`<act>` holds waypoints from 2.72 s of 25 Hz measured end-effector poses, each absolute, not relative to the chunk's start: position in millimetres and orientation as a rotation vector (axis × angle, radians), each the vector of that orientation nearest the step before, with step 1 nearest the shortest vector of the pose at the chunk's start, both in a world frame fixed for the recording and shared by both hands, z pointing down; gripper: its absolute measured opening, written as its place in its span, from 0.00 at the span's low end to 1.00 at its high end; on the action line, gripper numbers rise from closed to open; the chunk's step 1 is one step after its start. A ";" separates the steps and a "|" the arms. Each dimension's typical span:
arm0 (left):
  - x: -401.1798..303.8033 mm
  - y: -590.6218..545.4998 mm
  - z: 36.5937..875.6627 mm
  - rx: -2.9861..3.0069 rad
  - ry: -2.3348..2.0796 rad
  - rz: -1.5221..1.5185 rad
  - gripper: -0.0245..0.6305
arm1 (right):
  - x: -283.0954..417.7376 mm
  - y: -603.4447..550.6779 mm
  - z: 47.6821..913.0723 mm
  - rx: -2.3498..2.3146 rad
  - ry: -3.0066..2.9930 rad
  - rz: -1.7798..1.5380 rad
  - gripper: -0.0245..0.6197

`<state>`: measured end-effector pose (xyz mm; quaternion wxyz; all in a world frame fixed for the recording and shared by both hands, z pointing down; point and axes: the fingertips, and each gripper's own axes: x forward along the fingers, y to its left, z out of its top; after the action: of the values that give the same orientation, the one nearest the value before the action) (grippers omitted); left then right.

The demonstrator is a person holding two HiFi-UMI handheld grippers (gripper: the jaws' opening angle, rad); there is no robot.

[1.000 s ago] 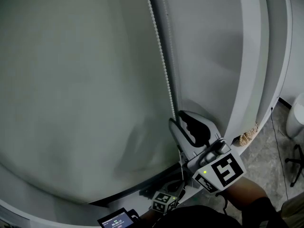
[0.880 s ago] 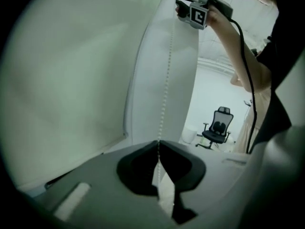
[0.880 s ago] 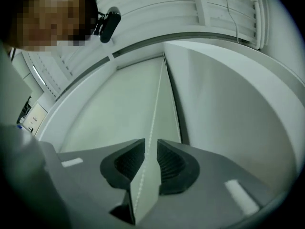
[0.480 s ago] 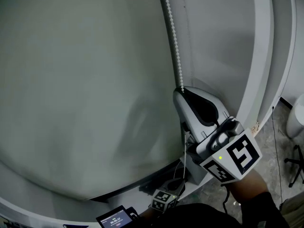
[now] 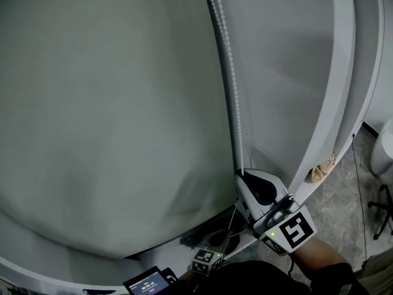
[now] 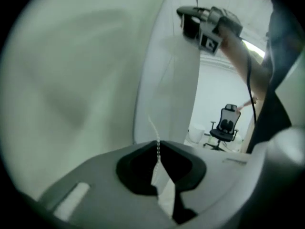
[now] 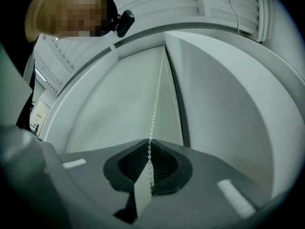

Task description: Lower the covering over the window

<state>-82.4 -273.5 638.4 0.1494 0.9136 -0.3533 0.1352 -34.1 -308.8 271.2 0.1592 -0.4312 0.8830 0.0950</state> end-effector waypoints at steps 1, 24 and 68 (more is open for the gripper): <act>-84.1 -275.5 621.3 2.672 -1.044 0.319 0.07 | -35.1 -309.8 295.5 -1.252 2.566 0.235 0.06; -35.3 -277.7 385.7 3.041 -0.983 -0.423 0.20 | -66.3 -277.1 563.4 -1.298 3.012 -0.227 0.06; -138.3 -162.7 532.7 2.271 -1.841 -0.073 0.05 | -86.5 -208.5 558.9 -0.653 3.026 -0.655 0.07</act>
<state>-138.3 -162.7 532.7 0.1082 0.7720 -0.6258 -0.0248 -86.5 -208.5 558.9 -0.0113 -0.2063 0.9563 -0.2069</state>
